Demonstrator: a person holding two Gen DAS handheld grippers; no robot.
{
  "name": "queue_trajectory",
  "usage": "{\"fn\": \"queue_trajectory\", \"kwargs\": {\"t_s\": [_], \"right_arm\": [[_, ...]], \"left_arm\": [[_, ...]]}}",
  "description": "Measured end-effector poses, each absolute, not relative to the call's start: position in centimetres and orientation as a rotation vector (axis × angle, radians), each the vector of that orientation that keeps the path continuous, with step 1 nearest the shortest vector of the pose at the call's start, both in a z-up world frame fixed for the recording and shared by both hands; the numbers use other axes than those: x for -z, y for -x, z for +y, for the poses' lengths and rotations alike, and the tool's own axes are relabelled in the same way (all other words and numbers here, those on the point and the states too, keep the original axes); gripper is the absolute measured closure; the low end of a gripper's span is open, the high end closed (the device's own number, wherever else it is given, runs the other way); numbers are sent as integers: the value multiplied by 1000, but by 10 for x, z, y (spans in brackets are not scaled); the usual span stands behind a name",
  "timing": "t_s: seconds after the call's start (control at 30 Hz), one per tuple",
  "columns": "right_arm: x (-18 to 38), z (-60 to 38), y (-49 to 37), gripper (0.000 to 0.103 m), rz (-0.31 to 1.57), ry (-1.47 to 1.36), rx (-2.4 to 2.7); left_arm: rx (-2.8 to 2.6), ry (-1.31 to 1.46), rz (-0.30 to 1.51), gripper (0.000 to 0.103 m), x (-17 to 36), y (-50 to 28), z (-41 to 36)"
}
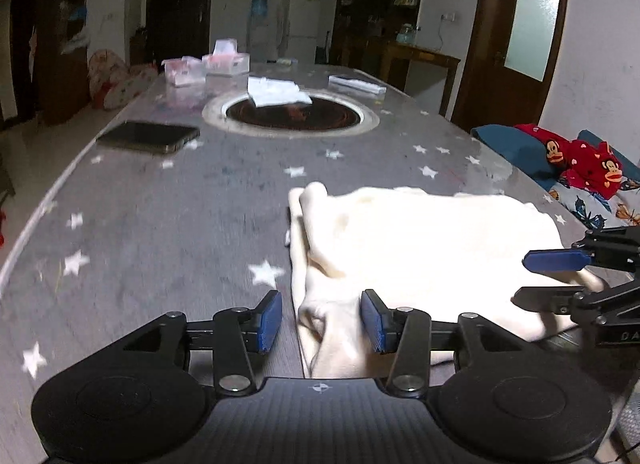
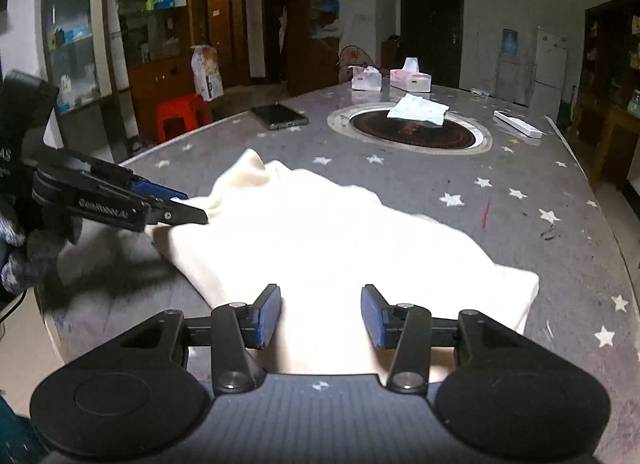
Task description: Fold clothes
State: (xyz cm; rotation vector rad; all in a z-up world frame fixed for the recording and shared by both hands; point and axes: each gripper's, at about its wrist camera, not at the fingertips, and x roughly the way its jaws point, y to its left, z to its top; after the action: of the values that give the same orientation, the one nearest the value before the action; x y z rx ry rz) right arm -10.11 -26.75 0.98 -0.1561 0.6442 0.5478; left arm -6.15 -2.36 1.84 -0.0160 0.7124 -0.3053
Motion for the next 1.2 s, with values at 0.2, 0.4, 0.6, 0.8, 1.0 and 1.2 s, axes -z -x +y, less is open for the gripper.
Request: {"fn": "queue_trajectory", "kwargs": {"t_s": [0.2,0.4,0.6,0.8,1.0,1.2], "right_arm": [[-11,-277,109,57,663,210,-589],[-26,-294,110,57,658,129,-578],[-26,-299,88,57,638,52,-518],[-16,-306,66,57,654,14,-462],[-9,-328,52,57,684,-44,-391],[-20,-327,46,57,654,-63,-369]], "left_arm": [[317,27,729,56,-19,79,-27],[306,34,670,56,-42,85,-27],[418,42,615,58,-51,61,-46],[373,26,680,58,-28,30,-44],[289,41,696,58,-22,21,-24],[305,52,655,58,-37,25,-31]]}}
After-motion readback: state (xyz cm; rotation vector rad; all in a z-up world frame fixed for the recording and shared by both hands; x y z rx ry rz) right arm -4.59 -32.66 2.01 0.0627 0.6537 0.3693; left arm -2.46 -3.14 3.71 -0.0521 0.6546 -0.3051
